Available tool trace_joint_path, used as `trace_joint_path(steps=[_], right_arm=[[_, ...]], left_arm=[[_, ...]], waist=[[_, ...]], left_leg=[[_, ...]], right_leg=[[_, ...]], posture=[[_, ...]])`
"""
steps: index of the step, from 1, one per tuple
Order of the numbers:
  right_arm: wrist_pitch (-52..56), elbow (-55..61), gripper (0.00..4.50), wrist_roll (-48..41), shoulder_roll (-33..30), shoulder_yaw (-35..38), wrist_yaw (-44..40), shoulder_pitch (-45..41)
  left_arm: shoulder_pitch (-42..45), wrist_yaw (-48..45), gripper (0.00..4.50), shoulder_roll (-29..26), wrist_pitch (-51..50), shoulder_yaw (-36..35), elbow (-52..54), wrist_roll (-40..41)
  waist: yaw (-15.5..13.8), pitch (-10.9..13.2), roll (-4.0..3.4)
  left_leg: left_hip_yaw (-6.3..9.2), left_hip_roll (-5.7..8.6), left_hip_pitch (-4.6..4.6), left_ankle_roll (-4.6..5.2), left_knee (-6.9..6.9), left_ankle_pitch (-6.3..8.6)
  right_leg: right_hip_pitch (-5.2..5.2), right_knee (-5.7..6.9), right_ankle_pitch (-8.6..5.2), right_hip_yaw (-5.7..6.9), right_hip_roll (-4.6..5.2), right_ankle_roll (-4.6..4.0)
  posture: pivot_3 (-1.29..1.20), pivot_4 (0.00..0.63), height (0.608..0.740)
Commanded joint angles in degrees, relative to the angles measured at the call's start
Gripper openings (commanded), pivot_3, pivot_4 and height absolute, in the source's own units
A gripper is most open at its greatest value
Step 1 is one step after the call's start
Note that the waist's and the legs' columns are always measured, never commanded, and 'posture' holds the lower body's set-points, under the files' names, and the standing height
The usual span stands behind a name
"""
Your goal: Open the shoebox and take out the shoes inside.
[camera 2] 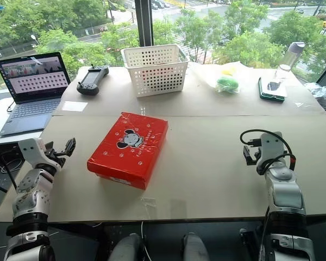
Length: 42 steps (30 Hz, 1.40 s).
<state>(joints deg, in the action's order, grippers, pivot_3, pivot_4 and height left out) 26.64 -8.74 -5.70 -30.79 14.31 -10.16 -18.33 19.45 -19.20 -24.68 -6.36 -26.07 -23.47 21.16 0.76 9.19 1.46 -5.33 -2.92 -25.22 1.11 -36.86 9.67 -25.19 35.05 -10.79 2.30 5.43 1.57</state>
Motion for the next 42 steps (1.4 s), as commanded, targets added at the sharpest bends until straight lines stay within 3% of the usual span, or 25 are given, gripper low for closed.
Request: trace_joint_path(steps=[1,3,8,10,12,13,15,22,23,25,31,35,42], right_arm=[[0.16,4.42,4.5,-0.76,-1.59,0.67,-2.46,1.05],[3.52,11.39,4.5,-6.34,-4.29,-0.33,-11.66,1.98],[8.63,19.44,4.5,-13.33,-15.72,-5.45,-31.91,2.98],[8.92,22.86,4.5,-16.73,-20.12,-8.55,-41.26,2.73],[8.69,23.98,4.0,-18.51,-21.7,-11.7,-46.95,1.06],[7.71,23.84,3.89,-18.12,-21.64,-13.49,-48.41,0.04],[5.6,21.86,3.19,-15.98,-20.36,-17.76,-50.25,-2.35],[-2.03,14.32,0.8,-9.19,-17.24,-25.21,-52.97,-6.42],[-2.2,14.19,0.43,-8.87,-16.74,-25.69,-53.1,-6.96],[-2.05,14.07,0.06,-8.16,-15.51,-26.6,-53.08,-8.0],[-0.93,12.63,0.06,-5.17,-8.43,-30.6,-50.93,-12.77],[-0.29,9.75,0.06,-2.89,-2.12,-33.45,-48.5,-17.0],[-0.52,6.85,0.06,-1.41,1.27,-33.05,-46.95,-20.63]], left_arm=[[1.09,-5.63,4.46,-2.48,1.18,2.05,-0.7,-0.38],[2.49,-18.41,4.46,-7.53,1.33,6.21,-2.24,-0.53],[4.74,-40.08,4.46,-17.23,4.29,14.42,-5.32,-2.79],[3.98,-51.0,3.93,-21.25,5.97,19.15,-3.52,-3.72],[4.45,-58.53,3.57,-24.05,6.48,22.07,-2.53,-3.96],[5.2,-60.75,3.14,-24.97,6.84,22.97,-2.76,-4.25],[7.66,-64.41,2.47,-26.16,7.46,24.69,-4.39,-5.07],[13.54,-67.67,0.11,-25.84,10.45,26.65,-11.13,-8.03],[13.69,-67.89,0.0,-25.76,10.73,26.62,-11.46,-8.25],[13.87,-68.12,0.0,-25.65,11.0,26.59,-11.93,-8.47],[14.11,-65.82,0.0,-24.51,12.42,28.11,-14.29,-11.83],[15.8,-63.43,0.0,-21.38,14.1,29.78,-15.49,-14.31],[20.27,-61.27,0.0,-12.21,14.81,33.83,-10.58,-15.56]], waist=[[-0.01,0.0,0.0],[-0.06,0.0,0.0],[-0.07,0.01,-0.02],[0.01,0.01,-0.02],[0.11,0.01,-0.02],[0.13,0.01,-0.02],[0.04,0.02,0.0],[-0.86,0.02,0.0],[-0.89,0.02,0.0],[-0.84,0.02,0.01],[-0.79,0.02,0.01],[-0.83,0.03,0.01],[-1.48,0.02,0.01]], left_leg=[[0.0,0.0,0.0,0.0,0.0,0.0],[-0.01,0.01,0.0,0.0,0.0,0.0],[0.02,-0.03,-0.03,0.0,-0.01,0.0],[0.06,-0.04,0.01,-0.01,-0.01,0.01],[0.14,-0.07,0.05,0.0,0.01,0.02],[0.19,-0.09,0.04,0.0,0.02,0.02],[0.23,-0.11,0.03,0.0,0.02,0.02],[0.02,-0.06,-0.08,0.0,-0.09,0.01],[-0.01,-0.05,-0.09,0.0,-0.09,0.01],[-0.06,-0.05,-0.18,0.01,-0.09,0.01],[-0.09,-0.09,-0.34,0.01,-0.17,-0.01],[-0.09,-0.12,-0.36,-0.04,-0.42,-0.05],[-0.05,-0.12,-0.83,-0.03,-1.03,-0.09]], right_leg=[[0.0,0.0,0.0,0.0,0.0,0.0],[0.0,0.0,0.0,0.0,-0.01,0.0],[-0.08,0.04,-0.25,0.01,-0.02,-0.42],[-0.04,-0.01,-0.28,0.03,0.01,-0.46],[-0.06,-0.03,-0.31,0.01,0.04,-0.5],[-0.08,-0.03,-0.31,0.01,0.04,-0.51],[-0.14,0.01,-0.32,0.01,0.02,-0.53],[-0.18,0.05,-0.31,0.07,0.04,-0.52],[-0.19,0.06,-0.31,0.05,0.06,-0.52],[-0.26,0.06,-0.31,0.05,0.04,-0.51],[-0.59,0.46,-0.15,0.04,-0.08,-0.31],[-0.79,0.97,-0.27,0.02,-0.1,-0.39],[-0.93,1.13,-0.29,0.04,-0.05,-0.55]], posture=[[0.0,0.15,0.733],[0.0,0.15,0.733],[0.0,0.15,0.733],[0.0,0.15,0.733],[0.0,0.15,0.733],[0.0,0.15,0.733],[0.0,0.15,0.733],[0.0,0.15,0.733],[0.0,0.15,0.733],[0.0,0.15,0.733],[0.0,0.15,0.733],[0.0,0.15,0.733],[0.0,0.15,0.733]])
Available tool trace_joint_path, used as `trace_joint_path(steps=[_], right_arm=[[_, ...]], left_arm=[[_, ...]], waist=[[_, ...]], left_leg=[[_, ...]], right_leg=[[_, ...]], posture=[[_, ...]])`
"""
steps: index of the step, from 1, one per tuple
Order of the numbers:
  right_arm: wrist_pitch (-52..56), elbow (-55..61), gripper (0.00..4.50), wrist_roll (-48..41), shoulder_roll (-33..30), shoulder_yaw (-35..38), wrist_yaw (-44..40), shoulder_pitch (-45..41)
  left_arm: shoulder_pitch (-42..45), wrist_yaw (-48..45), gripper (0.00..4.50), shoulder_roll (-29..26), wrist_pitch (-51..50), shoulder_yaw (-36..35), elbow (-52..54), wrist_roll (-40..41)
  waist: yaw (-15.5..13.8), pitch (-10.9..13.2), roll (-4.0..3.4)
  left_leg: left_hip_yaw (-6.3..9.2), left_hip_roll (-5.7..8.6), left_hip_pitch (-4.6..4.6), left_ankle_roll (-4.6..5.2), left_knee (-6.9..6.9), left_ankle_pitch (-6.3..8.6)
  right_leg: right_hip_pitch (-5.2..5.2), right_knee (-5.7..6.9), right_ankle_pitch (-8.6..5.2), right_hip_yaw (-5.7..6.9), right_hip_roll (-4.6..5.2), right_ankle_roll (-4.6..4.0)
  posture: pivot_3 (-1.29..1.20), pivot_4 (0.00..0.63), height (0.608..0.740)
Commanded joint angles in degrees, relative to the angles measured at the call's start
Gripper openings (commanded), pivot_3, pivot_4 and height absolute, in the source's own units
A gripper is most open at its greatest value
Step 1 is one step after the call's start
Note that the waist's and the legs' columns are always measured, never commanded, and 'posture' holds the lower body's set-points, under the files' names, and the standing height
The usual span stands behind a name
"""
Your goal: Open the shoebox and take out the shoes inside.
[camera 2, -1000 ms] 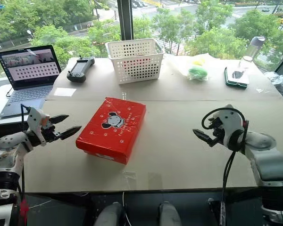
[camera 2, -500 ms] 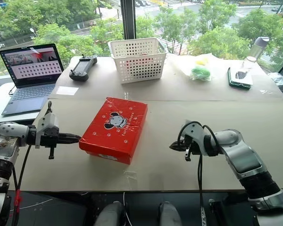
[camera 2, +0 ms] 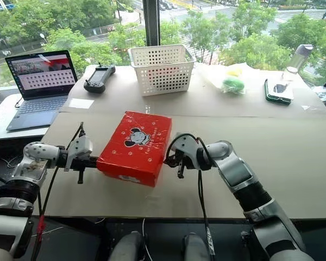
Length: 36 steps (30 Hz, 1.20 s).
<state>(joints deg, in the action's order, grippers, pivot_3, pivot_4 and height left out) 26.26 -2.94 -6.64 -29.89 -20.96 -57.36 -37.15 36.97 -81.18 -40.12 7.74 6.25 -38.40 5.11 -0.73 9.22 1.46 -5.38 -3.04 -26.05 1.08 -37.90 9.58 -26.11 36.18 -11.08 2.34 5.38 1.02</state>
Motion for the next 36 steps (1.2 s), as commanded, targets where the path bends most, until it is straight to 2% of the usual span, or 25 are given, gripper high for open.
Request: trace_joint_path(steps=[1,4,10,15,27,32,36], right_arm=[[-0.23,0.96,0.06,-0.28,0.0,2.75,0.39,-2.11],[-0.54,0.59,0.06,0.41,-1.28,4.08,0.26,-2.14],[-1.34,-1.14,0.06,1.75,-8.03,8.21,-1.72,0.51],[-0.5,0.59,0.06,1.39,-11.97,10.43,-3.07,3.17],[2.4,4.59,0.06,0.82,-11.77,12.14,-2.27,5.44],[2.33,3.96,0.06,1.23,-11.49,12.01,-2.45,5.58],[1.73,3.37,0.06,0.66,-11.61,12.69,-3.22,6.27]], left_arm=[[3.98,1.47,0.0,5.56,1.13,2.74,5.34,-0.25],[6.33,2.15,0.0,9.96,0.83,4.35,6.53,-0.68],[11.5,6.26,0.0,19.21,4.06,7.05,-1.24,-4.37],[12.5,6.97,0.0,22.91,6.76,8.09,-5.76,-6.22],[11.61,5.8,0.0,21.99,7.07,6.77,-5.26,-5.36],[9.14,7.09,0.0,20.56,5.14,5.21,-0.7,-4.15],[5.35,7.72,0.0,16.95,-1.93,0.7,9.07,0.52]], waist=[[-0.07,0.0,0.0],[-0.52,0.0,0.01],[-0.33,0.01,0.01],[0.32,0.01,0.02],[0.24,0.01,0.01],[0.37,0.01,0.01],[0.49,0.01,0.01]], left_leg=[[0.0,0.04,-0.05,0.04,-0.03,-0.02],[0.01,0.17,-0.18,0.13,-0.09,-0.07],[0.05,0.14,-0.22,0.14,-0.1,-0.07],[0.12,0.11,-0.2,0.15,-0.1,-0.07],[0.13,0.12,-0.16,0.15,-0.11,-0.08],[0.14,0.1,-0.16,0.15,-0.11,-0.08],[0.16,0.09,-0.16,0.15,-0.1,-0.08]], right_leg=[[0.0,-0.03,0.04,0.0,0.03,0.05],[0.0,-0.08,0.18,0.0,0.13,0.04],[-0.03,-0.1,0.41,0.0,0.03,0.4],[-0.03,-0.1,0.4,-0.02,-0.04,0.4],[-0.02,-0.09,0.36,-0.05,-0.03,0.54],[-0.02,-0.09,0.36,-0.05,-0.04,0.53],[-0.03,-0.08,0.37,-0.06,-0.04,0.51]], posture=[[0.0,0.15,0.733],[0.0,0.15,0.733],[0.0,0.15,0.733],[0.0,0.15,0.733],[0.0,0.15,0.733],[0.0,0.15,0.733],[0.0,0.15,0.733]])
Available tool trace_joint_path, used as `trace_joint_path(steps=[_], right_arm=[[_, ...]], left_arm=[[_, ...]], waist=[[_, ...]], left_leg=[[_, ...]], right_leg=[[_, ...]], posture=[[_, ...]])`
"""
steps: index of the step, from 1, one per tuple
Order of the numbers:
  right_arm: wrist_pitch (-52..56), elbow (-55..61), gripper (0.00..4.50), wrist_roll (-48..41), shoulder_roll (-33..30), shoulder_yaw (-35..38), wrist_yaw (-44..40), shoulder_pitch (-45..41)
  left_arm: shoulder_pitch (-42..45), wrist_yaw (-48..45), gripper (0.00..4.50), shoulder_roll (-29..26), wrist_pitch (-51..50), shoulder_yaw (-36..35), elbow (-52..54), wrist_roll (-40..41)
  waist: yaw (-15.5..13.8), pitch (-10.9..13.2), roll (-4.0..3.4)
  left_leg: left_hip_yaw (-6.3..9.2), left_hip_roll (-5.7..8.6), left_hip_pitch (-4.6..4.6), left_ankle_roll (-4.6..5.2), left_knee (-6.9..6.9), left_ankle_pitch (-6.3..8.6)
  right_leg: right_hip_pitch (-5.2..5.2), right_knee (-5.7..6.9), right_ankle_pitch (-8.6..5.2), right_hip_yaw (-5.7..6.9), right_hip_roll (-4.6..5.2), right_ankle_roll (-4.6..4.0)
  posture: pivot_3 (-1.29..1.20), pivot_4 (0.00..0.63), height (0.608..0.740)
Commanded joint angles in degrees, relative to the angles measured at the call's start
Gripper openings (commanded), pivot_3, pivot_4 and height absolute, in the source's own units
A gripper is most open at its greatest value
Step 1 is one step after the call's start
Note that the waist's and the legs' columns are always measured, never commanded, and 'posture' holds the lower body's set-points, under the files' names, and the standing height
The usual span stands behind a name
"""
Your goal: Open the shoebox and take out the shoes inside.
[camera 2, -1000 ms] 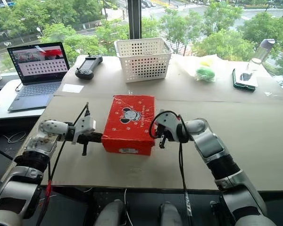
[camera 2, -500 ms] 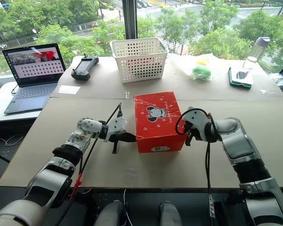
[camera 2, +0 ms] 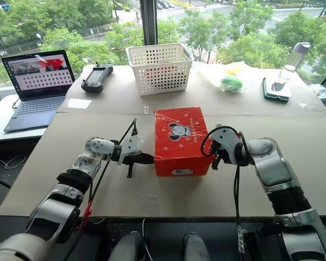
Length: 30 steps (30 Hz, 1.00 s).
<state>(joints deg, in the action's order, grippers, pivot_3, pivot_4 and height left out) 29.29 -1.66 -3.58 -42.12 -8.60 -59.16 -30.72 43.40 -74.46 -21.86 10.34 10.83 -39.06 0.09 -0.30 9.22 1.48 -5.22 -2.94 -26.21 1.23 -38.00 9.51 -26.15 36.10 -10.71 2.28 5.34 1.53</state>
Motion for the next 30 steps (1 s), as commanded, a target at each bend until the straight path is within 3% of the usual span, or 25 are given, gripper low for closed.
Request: trace_joint_path(steps=[1,13,20,30], right_arm=[[-1.71,1.4,0.06,-2.34,0.55,0.48,-1.61,-0.02],[-7.07,-9.47,0.06,-2.36,1.49,0.68,-3.59,-3.42],[-8.44,-12.03,0.06,-2.82,2.87,0.57,-4.6,-4.96],[-5.16,-14.06,0.06,-7.44,4.44,3.38,-7.63,-10.26]], left_arm=[[-2.52,1.67,0.0,-2.51,-6.59,-5.23,12.68,6.66],[-22.0,5.01,0.0,-18.26,-29.88,-16.05,45.32,20.0],[-29.12,7.63,0.0,-22.26,-40.76,-23.6,53.27,29.89],[-38.54,11.57,0.0,-24.61,-47.45,-30.08,61.37,37.64]], waist=[[0.09,0.0,0.0],[0.88,0.0,-0.02],[1.01,0.01,-0.03],[1.13,0.02,-0.04]], left_leg=[[0.0,0.0,0.0,0.0,0.0,0.0],[-0.01,-0.01,0.09,-0.01,0.0,0.0],[0.02,-0.06,0.09,-0.02,0.02,0.0],[0.01,-0.07,0.11,-0.03,0.02,0.01]], right_leg=[[0.0,0.0,0.0,0.0,0.0,0.0],[0.08,-0.02,-0.02,-0.02,0.05,0.01],[0.04,-0.02,-0.02,-0.02,0.0,-0.01],[0.03,0.0,-0.24,-0.03,0.01,-0.39]], posture=[[0.0,0.15,0.733],[0.0,0.15,0.733],[0.0,0.15,0.733],[0.0,0.15,0.733]])
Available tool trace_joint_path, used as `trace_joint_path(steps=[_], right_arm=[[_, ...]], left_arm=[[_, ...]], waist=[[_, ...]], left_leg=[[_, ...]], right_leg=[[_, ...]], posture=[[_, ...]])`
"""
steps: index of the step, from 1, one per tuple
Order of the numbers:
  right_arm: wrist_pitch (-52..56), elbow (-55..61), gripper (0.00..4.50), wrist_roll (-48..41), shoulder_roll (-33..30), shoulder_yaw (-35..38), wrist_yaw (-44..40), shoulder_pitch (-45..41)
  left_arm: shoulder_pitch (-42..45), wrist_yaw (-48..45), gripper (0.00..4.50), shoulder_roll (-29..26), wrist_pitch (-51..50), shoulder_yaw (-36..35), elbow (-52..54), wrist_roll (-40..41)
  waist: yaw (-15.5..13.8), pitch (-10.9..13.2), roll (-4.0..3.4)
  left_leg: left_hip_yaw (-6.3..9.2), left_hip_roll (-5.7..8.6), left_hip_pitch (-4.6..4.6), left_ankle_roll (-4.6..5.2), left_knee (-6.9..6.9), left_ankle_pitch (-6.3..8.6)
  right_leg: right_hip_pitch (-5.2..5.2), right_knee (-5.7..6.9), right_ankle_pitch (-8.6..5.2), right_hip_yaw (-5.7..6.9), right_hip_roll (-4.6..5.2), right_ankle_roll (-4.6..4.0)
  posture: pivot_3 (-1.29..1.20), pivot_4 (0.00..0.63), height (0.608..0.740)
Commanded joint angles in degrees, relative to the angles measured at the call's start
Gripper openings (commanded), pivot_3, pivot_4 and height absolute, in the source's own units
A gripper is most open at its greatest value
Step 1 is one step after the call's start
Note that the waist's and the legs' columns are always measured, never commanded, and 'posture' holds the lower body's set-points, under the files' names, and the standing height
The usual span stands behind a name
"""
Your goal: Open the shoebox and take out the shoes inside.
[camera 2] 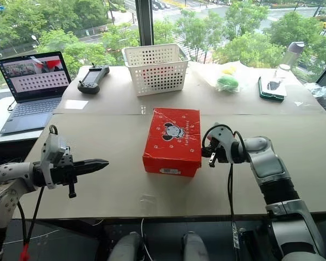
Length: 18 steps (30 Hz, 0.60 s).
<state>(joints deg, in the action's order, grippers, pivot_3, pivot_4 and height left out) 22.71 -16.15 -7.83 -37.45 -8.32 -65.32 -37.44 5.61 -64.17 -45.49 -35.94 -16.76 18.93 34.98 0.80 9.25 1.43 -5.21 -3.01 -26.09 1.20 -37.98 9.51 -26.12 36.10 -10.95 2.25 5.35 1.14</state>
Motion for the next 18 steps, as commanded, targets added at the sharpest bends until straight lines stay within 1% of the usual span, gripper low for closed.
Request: trace_joint_path(steps=[1,5,9,14,18], right_arm=[[1.61,0.14,0.06,-3.62,-0.42,3.37,-1.79,-4.41],[4.64,0.41,0.06,-6.83,-0.37,5.27,-2.18,-7.65],[6.67,1.1,0.06,-8.1,-0.57,5.64,-2.49,-9.79],[6.69,1.55,0.06,-6.37,-1.23,3.1,-3.14,-11.03],[5.4,4.14,0.06,-2.39,-2.49,-1.76,-4.29,-13.11]], left_arm=[[-1.2,1.6,0.0,-1.11,-1.31,-2.67,3.81,3.01],[-2.26,2.47,0.0,-1.52,-1.32,-2.49,4.85,3.37],[-2.87,2.92,0.0,-1.83,-0.62,-1.75,4.89,2.9],[-2.62,3.36,0.0,-1.79,-0.34,-1.03,5.01,3.19],[-2.35,3.49,0.0,-1.82,-0.21,-0.51,4.99,3.25]], waist=[[0.04,0.0,0.0],[-0.02,0.01,-0.01],[-0.07,0.01,-0.01],[-0.08,0.01,-0.02],[-0.06,0.02,-0.03]], left_leg=[[0.01,-0.01,0.01,0.0,0.0,0.0],[-0.01,0.0,0.02,0.0,0.04,0.0],[-0.02,-0.01,0.02,0.0,0.06,0.0],[-0.04,0.0,0.02,-0.01,0.06,0.01],[-0.04,0.0,0.02,-0.01,0.07,0.01]], right_leg=[[0.01,0.0,0.01,-0.01,0.0,-0.01],[-0.01,-0.02,0.0,-0.02,0.0,-0.03],[-0.01,-0.01,-0.01,-0.01,-0.01,-0.06],[-0.01,-0.02,-0.02,-0.01,0.01,-0.07],[-0.04,-0.01,-0.02,-0.01,0.02,-0.07]], posture=[[0.0,0.15,0.733],[0.0,0.15,0.733],[0.0,0.15,0.733],[0.0,0.15,0.733],[0.0,0.15,0.733]])
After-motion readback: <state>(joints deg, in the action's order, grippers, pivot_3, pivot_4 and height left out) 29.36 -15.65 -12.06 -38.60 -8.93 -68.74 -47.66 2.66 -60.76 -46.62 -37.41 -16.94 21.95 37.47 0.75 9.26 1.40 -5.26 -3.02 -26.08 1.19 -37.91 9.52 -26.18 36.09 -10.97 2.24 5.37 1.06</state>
